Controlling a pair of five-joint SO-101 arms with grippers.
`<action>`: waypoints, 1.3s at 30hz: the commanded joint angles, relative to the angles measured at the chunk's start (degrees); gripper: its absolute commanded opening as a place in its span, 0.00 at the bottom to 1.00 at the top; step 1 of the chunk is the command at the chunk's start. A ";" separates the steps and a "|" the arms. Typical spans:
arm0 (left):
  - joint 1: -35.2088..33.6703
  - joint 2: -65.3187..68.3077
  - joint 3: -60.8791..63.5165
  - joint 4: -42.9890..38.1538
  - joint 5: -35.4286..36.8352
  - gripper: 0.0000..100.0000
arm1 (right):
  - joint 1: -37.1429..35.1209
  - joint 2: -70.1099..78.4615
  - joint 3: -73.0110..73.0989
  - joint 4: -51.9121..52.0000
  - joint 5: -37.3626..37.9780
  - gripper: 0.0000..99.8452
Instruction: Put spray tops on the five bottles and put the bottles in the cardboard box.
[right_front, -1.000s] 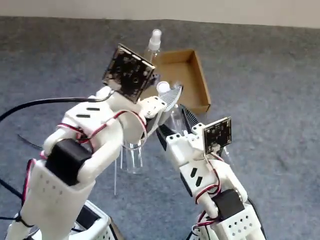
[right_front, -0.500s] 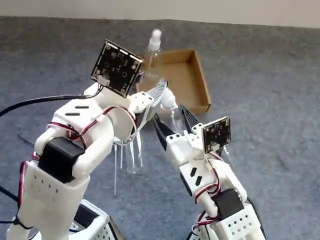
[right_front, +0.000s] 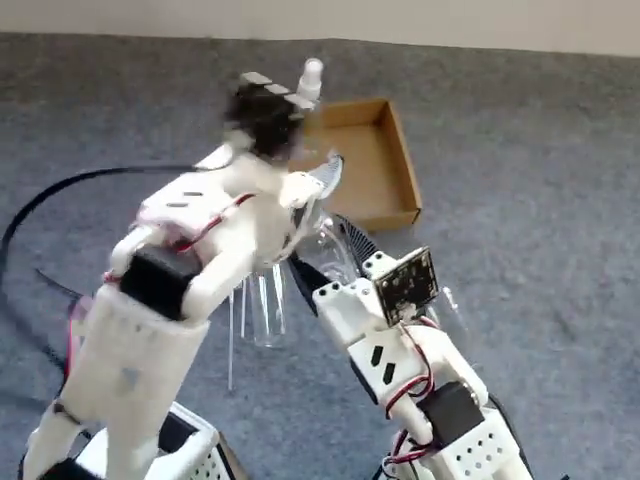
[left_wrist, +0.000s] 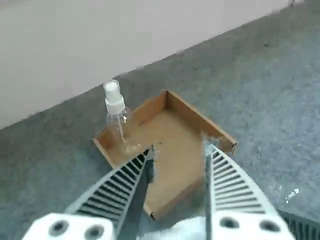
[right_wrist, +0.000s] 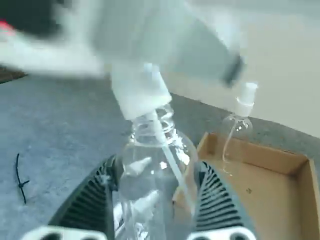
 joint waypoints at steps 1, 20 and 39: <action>-0.22 -1.36 -5.14 2.29 -0.18 0.16 | -0.66 -0.66 -0.57 -1.45 0.79 0.00; -14.64 -25.19 5.49 14.33 -4.31 0.16 | 1.89 3.21 -8.13 0.92 0.62 0.00; -9.01 -18.24 9.27 4.84 -4.48 0.16 | -3.91 8.22 -10.15 1.01 1.05 0.00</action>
